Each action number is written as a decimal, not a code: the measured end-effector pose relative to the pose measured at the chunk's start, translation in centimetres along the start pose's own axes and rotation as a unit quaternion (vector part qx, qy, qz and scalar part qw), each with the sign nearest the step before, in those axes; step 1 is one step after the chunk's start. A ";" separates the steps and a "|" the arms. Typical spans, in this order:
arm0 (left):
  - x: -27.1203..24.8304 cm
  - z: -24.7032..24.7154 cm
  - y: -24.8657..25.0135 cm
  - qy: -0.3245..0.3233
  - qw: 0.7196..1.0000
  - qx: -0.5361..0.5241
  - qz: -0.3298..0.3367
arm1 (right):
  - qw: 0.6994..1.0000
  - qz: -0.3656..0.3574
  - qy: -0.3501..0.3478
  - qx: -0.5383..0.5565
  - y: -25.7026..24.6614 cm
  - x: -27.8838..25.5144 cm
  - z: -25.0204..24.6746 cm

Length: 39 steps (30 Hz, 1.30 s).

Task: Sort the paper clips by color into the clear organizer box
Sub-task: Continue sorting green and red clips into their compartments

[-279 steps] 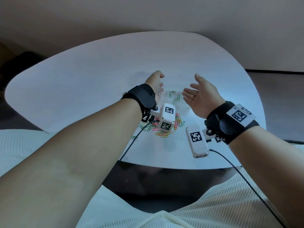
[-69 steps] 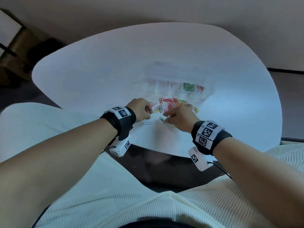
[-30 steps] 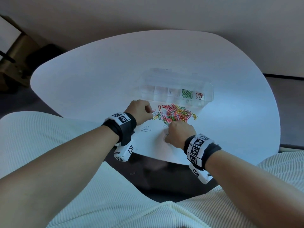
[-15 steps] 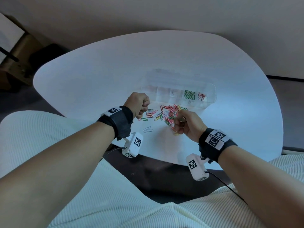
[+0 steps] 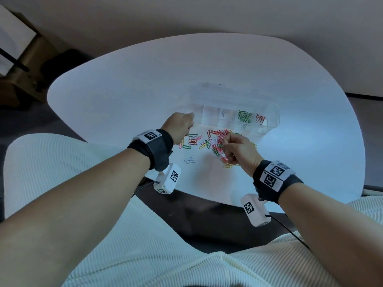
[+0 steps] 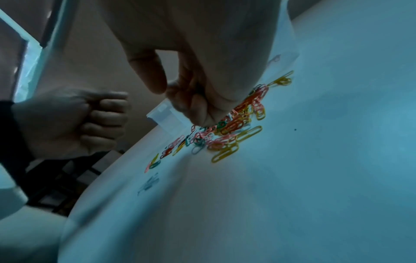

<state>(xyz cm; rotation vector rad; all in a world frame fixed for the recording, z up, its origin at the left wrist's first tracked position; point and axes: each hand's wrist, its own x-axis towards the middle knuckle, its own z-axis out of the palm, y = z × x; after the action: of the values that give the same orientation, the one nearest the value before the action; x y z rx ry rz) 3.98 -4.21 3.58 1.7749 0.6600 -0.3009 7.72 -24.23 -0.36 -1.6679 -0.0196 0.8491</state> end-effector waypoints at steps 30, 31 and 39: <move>-0.1 1.1 -3.1 -0.021 0.858 0.511 0.043 | 0.924 -0.058 0.109 -0.361 0.6 0.3 0.1; -0.1 1.1 -3.0 -0.019 0.863 0.503 0.042 | 0.937 -0.057 0.110 -0.328 0.5 0.2 0.0; 0.1 1.3 -1.4 0.008 0.950 0.311 0.033 | 0.997 0.017 0.042 -0.054 -0.2 0.6 -0.8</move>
<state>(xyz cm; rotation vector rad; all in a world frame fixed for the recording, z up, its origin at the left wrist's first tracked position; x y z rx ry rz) 3.36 -5.12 2.02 2.3969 0.5460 -0.4859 8.69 -24.53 -0.44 -1.8094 0.0222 0.8147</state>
